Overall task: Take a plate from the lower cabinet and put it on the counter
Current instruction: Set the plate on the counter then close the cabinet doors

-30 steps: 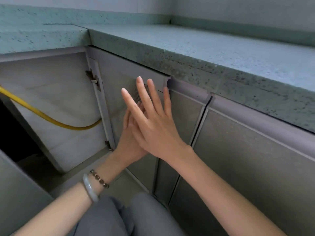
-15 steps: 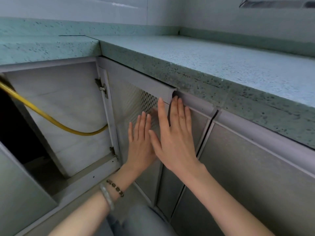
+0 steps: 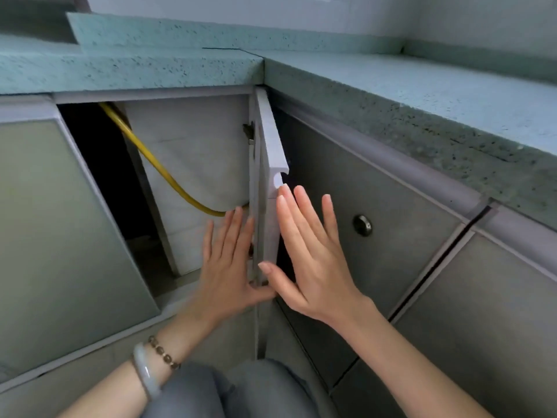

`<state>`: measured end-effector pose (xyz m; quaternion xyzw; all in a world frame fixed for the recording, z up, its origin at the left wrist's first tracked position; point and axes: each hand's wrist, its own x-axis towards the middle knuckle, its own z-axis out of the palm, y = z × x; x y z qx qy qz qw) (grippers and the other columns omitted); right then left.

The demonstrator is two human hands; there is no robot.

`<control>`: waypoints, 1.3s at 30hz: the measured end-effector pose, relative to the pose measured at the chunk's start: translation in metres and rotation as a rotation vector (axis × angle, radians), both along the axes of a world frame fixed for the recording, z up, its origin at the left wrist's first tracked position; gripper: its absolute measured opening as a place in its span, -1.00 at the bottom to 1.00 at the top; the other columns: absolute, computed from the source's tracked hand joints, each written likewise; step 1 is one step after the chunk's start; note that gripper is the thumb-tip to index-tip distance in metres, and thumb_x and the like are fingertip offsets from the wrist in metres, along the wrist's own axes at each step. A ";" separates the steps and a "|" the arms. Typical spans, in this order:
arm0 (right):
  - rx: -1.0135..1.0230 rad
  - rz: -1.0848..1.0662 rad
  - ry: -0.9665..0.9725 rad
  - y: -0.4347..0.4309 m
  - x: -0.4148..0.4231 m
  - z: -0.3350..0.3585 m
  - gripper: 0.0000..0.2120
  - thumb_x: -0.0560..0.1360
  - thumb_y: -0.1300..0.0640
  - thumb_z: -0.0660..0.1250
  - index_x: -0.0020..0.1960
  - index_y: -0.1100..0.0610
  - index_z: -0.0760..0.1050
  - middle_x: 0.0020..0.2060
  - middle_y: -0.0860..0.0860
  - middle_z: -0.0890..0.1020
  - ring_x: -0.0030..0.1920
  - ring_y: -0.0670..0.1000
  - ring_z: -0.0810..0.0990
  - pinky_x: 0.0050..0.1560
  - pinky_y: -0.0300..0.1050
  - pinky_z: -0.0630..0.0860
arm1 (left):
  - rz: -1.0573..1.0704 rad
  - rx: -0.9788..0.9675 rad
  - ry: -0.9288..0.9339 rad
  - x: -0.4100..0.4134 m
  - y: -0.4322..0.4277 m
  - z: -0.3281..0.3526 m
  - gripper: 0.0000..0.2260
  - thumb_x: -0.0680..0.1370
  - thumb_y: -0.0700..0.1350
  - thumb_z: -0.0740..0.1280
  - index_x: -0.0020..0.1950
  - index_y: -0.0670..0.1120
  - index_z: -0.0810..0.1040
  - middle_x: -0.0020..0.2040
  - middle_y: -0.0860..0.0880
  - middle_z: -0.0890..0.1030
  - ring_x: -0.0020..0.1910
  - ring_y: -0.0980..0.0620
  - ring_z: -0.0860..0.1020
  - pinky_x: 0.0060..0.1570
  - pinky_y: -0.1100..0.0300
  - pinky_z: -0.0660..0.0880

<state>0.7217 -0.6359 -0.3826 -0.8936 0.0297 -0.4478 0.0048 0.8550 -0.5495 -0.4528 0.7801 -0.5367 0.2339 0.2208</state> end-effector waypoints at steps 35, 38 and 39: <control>-0.696 0.173 0.030 -0.005 0.338 0.023 -0.30 0.49 -0.15 0.23 0.52 0.10 0.11 0.49 0.12 0.09 0.51 0.15 0.03 0.49 0.19 -0.04 | 0.486 -0.114 -0.520 0.281 0.106 -0.012 -0.27 0.51 0.30 0.17 0.58 0.08 -0.03 0.54 -0.19 0.11 0.50 -0.23 0.15 0.46 -0.26 0.00; -0.705 0.152 0.038 -0.009 0.352 0.024 -0.25 0.46 -0.17 0.25 0.52 0.11 0.10 0.50 0.12 0.09 0.51 0.14 0.02 0.50 0.19 -0.06 | 0.553 -0.090 -0.529 0.293 0.102 -0.011 -0.29 0.52 0.31 0.16 0.58 0.08 0.00 0.55 -0.18 0.10 0.50 -0.22 0.14 0.47 -0.25 -0.03; -0.711 0.143 0.042 -0.010 0.356 0.024 -0.24 0.45 -0.17 0.26 0.52 0.11 0.10 0.50 0.12 0.10 0.51 0.14 0.02 0.49 0.19 -0.06 | 0.572 -0.081 -0.537 0.296 0.101 -0.012 -0.29 0.52 0.31 0.16 0.58 0.08 0.01 0.55 -0.18 0.10 0.51 -0.22 0.13 0.47 -0.26 -0.03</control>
